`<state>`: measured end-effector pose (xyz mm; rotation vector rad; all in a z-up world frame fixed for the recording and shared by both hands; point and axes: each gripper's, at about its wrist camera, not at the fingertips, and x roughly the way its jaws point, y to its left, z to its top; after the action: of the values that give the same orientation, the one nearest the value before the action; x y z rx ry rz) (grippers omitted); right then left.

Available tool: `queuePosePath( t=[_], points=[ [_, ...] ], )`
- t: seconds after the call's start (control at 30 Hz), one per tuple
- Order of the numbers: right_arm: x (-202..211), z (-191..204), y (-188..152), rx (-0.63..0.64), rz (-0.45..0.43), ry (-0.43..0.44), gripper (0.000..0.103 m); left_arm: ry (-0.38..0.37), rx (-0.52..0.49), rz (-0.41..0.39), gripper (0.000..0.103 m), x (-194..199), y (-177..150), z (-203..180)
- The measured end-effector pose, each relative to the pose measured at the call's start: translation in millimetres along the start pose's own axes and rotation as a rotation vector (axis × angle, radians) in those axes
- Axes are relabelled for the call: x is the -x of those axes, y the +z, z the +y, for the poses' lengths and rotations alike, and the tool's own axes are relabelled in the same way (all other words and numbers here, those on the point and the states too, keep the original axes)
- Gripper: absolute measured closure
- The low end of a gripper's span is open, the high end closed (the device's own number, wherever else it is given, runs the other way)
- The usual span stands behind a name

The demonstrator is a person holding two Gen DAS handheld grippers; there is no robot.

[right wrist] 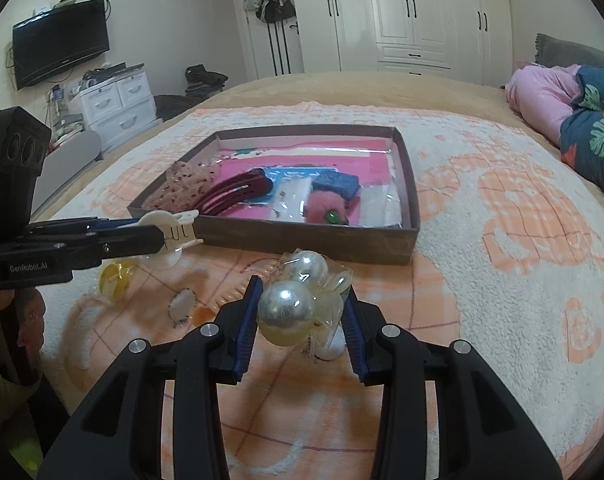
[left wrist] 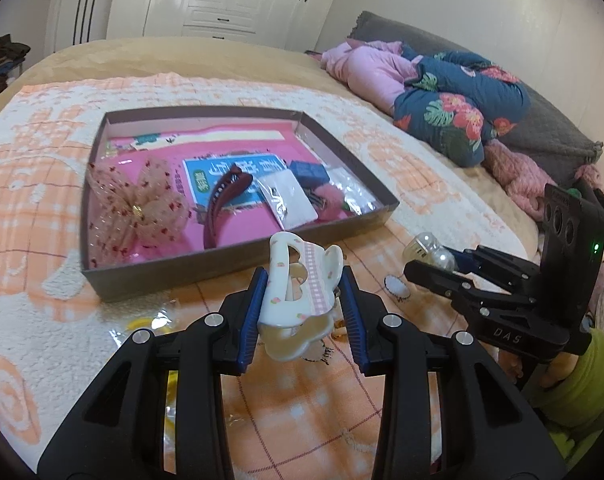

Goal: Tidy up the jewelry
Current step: 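Carry the claw clip and pearl clip into the box and open both grippers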

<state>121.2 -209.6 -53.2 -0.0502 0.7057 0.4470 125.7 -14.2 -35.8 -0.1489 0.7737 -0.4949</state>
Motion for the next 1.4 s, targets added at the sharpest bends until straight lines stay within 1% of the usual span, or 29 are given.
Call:
queuePosePath(
  t=[0.27,0.63,0.9,1.4],
  points=[
    [-1,13,8,0.030,-0.011,0.012,0.066,0.008,0.028,-0.056,0.075,16,7,12],
    [-14,23,29,0.063,-0.026,0.029,0.066,0.027,0.088,-0.106,0.075,23,14,38],
    [-31,28,47,0.069,-0.031,0.038,0.066,0.039,0.113,-0.129,0.075,20,26,51],
    [-58,28,70,0.073,-0.036,0.003,0.066,0.076,0.099,-0.141,0.075,4,51,68]
  ],
)
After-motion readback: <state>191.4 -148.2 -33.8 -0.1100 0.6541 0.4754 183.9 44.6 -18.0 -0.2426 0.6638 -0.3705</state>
